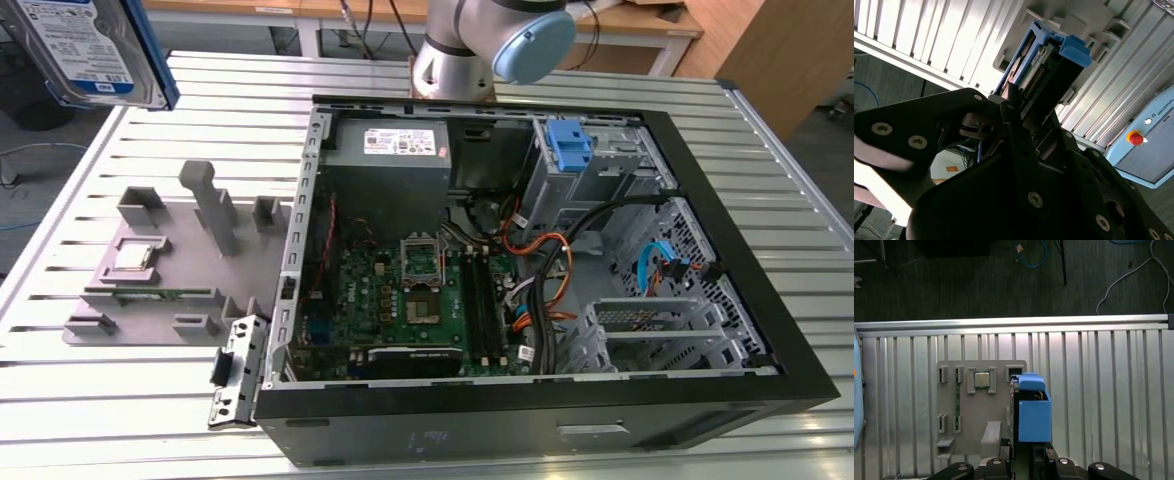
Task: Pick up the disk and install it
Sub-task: 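Pick up the disk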
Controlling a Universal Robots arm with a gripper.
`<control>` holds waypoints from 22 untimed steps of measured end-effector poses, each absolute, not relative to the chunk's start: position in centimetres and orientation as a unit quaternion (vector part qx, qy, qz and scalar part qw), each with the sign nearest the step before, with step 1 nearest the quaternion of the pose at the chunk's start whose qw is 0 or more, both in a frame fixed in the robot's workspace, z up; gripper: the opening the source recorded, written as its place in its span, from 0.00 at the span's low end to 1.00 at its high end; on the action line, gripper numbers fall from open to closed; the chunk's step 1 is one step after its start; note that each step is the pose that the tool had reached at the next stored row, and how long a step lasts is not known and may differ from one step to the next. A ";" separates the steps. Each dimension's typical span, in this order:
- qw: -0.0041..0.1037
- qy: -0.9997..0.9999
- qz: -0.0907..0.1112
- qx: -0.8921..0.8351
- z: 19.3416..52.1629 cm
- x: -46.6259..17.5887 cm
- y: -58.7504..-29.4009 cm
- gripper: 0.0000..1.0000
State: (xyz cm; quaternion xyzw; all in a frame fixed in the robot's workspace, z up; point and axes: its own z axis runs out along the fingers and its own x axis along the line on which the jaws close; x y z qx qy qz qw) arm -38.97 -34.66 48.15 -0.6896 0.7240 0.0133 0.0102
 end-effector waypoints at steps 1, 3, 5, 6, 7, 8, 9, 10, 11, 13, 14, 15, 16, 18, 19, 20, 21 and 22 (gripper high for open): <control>0.010 0.724 0.013 -0.690 48.2 -39.0 -34.7 0.35; 0.010 0.724 0.013 -0.690 48.2 -39.0 -34.7 0.35; 0.010 0.724 0.013 -0.690 48.2 -39.0 -34.7 0.35; 0.010 0.724 0.013 -0.690 48.3 -39.0 -34.7 0.35; 0.010 0.724 0.013 -0.690 48.3 -39.0 -34.7 0.35; 0.010 0.724 0.013 -0.690 48.3 -39.0 -34.7 0.35; 0.010 0.724 0.013 -0.690 48.3 -39.0 -34.7 0.35; 0.010 0.724 0.013 -0.690 48.3 -39.0 -34.7 0.35; 0.010 0.724 0.013 -0.690 48.3 -38.9 -34.7 0.35; 0.010 0.724 0.013 -0.690 48.3 -38.9 -34.7 0.35; 0.010 0.724 0.013 -0.690 48.3 -38.8 -34.7 0.35; 0.010 0.724 0.013 -0.690 48.3 -38.7 -34.7 0.35; 0.010 0.724 0.013 -0.690 48.3 -38.5 -34.7 0.35; 0.010 0.724 0.013 -0.690 48.3 -38.2 -34.7 0.35; 0.010 0.724 0.013 -0.690 48.3 -38.0 -34.7 0.35; 0.010 0.724 0.013 -0.690 48.3 -37.9 -34.7 0.35; 0.010 0.724 0.013 -0.690 48.3 -37.7 -34.7 0.35; 0.010 0.724 0.013 -0.690 48.3 -37.5 -34.7 0.35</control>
